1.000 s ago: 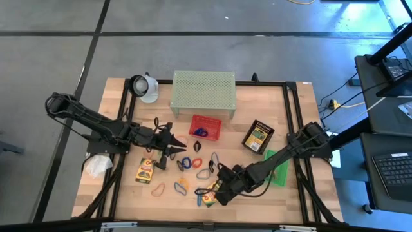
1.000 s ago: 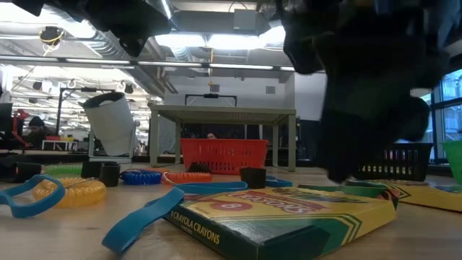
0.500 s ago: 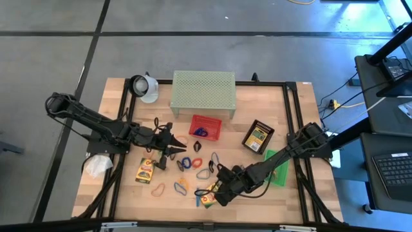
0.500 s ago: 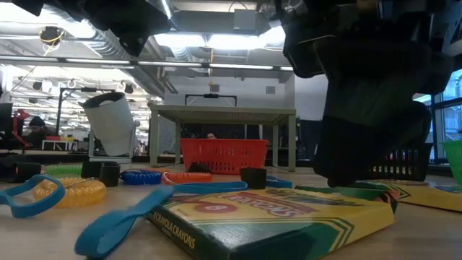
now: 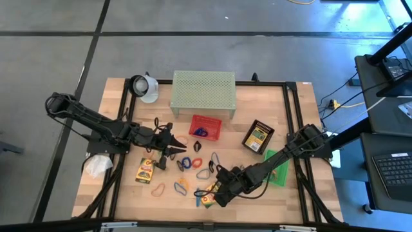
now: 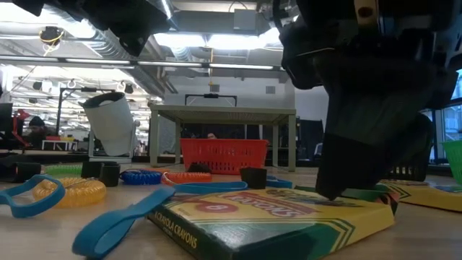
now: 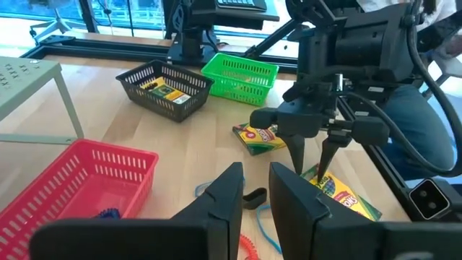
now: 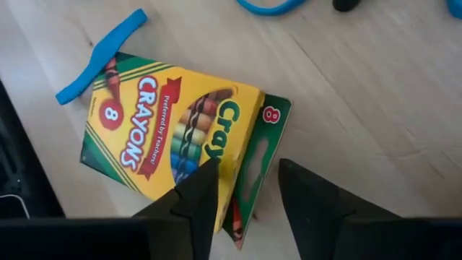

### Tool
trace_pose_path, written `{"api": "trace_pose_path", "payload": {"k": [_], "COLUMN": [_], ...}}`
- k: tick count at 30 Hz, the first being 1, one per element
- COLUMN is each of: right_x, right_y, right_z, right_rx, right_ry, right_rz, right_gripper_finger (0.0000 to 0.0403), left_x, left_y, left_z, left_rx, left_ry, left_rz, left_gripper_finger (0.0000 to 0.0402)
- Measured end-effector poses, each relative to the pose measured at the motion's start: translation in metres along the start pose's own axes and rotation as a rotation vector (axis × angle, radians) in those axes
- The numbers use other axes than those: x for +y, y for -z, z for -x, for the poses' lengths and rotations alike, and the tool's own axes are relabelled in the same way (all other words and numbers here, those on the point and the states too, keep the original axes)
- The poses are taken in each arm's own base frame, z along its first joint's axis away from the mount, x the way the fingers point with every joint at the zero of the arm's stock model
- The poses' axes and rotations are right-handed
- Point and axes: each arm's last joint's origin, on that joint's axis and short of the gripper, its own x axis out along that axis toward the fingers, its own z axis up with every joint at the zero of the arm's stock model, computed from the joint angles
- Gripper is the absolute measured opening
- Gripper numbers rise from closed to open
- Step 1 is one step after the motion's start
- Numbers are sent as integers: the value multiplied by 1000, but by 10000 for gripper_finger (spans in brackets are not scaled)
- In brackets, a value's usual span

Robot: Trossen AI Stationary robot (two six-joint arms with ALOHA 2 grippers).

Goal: Pick & Place Office Desk Supplies
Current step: Put the crayon box into the black bin

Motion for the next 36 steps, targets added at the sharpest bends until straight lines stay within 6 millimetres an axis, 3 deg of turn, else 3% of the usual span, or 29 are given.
{"api": "trace_pose_path", "payload": {"k": [3, 9, 20, 36], "right_x": [0, 1, 2, -2], "right_y": [0, 0, -1, -10], "right_z": [0, -1, 4, 67], "right_rx": [2, 1, -15, -111], "right_ry": [-2, -16, -21, 53], "right_rz": [0, 14, 5, 14], "right_gripper_finger": [118, 13, 3, 1], "left_x": [0, 0, 0, 0], "left_y": [0, 0, 1, 2], "left_z": [0, 0, 0, 0], "left_rx": [0, 0, 5, 19], "left_ry": [0, 0, -1, -5], "left_rz": [0, 0, -2, -5], "left_gripper_finger": [61, 61, 61, 61]}}
